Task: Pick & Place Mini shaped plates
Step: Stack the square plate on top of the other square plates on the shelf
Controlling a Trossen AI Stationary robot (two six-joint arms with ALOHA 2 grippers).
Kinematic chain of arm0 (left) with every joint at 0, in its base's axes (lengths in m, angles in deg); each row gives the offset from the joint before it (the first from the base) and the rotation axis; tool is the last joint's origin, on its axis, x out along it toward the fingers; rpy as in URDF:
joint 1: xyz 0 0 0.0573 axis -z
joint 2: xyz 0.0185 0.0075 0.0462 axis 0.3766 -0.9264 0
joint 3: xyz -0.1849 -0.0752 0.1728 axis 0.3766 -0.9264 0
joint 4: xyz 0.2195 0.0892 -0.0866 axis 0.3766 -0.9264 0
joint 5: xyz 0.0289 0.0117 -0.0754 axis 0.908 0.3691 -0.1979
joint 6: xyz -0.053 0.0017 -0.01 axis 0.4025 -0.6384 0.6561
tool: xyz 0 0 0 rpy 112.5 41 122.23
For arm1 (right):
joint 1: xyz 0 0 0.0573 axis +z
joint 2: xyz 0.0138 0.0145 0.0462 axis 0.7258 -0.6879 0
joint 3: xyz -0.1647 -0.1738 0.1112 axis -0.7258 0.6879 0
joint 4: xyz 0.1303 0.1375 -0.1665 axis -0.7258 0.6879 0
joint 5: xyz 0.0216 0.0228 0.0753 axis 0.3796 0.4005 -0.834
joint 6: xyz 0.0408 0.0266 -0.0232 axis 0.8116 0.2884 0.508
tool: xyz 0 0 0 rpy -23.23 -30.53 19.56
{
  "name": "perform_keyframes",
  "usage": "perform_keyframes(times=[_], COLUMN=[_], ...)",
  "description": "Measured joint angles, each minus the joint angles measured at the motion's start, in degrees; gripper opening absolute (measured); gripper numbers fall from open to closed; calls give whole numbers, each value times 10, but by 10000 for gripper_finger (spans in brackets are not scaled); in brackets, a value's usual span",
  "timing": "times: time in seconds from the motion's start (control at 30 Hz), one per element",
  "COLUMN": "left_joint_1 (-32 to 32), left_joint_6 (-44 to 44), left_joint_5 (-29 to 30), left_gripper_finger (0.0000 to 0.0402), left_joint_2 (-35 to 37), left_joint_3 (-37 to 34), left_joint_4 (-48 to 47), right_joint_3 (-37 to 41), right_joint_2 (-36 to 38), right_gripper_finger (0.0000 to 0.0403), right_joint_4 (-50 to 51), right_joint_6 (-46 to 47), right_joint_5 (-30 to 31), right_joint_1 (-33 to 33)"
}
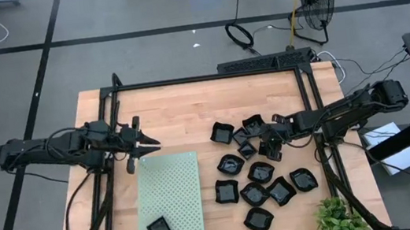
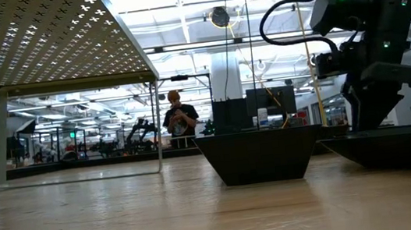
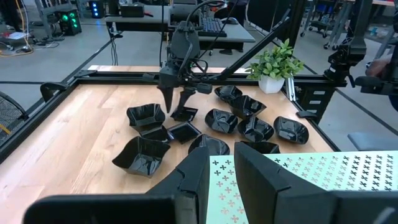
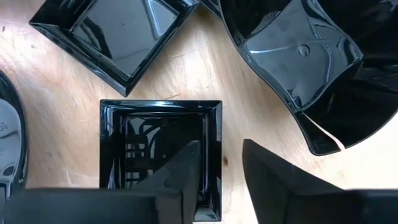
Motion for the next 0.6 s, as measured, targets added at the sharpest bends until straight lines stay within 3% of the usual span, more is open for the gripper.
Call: perform_keyframes(times=[0.6], left_joint_1=[0], left_joint_6=[0], left_joint_5=[0], left_gripper_finger=[76], left_joint_2=[0], left_joint_3=[0], left_joint_4=[0], right_joint_3=[0], right_joint_2=[0], right_gripper_finger=[21], right_joint_4=[-1], right_joint_6=[1], right_joint_5=[-1], right_joint_1=[0])
